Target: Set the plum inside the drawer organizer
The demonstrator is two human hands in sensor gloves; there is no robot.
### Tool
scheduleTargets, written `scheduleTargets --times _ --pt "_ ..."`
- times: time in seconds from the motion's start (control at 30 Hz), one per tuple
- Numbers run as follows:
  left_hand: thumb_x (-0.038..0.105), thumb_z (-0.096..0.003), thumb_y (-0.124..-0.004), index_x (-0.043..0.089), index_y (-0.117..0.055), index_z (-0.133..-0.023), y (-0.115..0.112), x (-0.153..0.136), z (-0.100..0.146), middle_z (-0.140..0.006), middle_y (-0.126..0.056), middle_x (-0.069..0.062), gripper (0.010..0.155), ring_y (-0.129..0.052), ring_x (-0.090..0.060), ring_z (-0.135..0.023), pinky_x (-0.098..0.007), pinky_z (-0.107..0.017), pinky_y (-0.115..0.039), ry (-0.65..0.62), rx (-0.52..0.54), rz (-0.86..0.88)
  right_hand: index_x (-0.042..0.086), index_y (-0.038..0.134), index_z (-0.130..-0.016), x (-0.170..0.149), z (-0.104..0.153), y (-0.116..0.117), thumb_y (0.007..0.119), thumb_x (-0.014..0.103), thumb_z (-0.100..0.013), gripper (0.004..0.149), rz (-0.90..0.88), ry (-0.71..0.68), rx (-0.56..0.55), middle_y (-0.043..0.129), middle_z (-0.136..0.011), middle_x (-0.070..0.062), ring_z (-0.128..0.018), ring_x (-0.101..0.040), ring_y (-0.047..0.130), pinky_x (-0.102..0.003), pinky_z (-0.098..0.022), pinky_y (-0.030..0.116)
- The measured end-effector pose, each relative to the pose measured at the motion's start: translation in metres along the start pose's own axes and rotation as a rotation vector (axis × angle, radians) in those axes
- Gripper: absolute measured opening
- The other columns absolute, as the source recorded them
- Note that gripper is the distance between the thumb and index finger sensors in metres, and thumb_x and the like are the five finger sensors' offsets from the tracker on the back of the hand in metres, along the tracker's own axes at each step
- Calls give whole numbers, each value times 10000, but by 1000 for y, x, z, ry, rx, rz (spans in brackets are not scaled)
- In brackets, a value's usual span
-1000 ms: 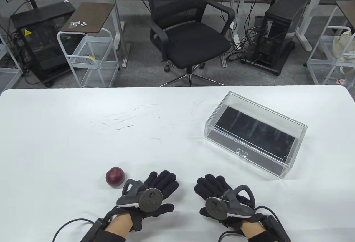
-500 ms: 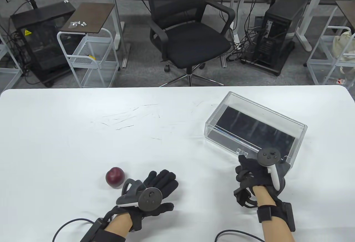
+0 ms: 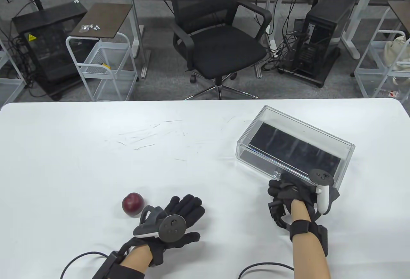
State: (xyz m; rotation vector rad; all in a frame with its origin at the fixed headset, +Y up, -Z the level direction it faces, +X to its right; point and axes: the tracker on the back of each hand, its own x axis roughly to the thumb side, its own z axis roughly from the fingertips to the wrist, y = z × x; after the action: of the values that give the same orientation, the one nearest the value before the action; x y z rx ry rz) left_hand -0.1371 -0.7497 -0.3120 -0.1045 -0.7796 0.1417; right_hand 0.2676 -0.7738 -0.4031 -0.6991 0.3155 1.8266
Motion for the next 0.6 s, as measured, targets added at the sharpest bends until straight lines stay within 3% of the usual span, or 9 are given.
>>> scheduleTargets --times 0.1,0.6 --pt "595 -463 -685 208 -532 -1102 0 0 0 -1236 -437 -57 763 -438 -320 -1158 -593 -824 -378 1 0 -2 -38 691 -836 0 -1 1 626 411 -526 550 -22 0 45 1000 -616 84 -360 9 1081 -159 -239 948" --pt "594 -465 -684 208 -532 -1103 1 0 0 -1237 -436 -57 761 -434 -321 -1159 -594 -824 -375 7 -4 0 -53 716 -811 -9 17 11 663 379 -499 535 -42 -12 54 1012 -579 65 -324 -18 1085 -186 -207 944"
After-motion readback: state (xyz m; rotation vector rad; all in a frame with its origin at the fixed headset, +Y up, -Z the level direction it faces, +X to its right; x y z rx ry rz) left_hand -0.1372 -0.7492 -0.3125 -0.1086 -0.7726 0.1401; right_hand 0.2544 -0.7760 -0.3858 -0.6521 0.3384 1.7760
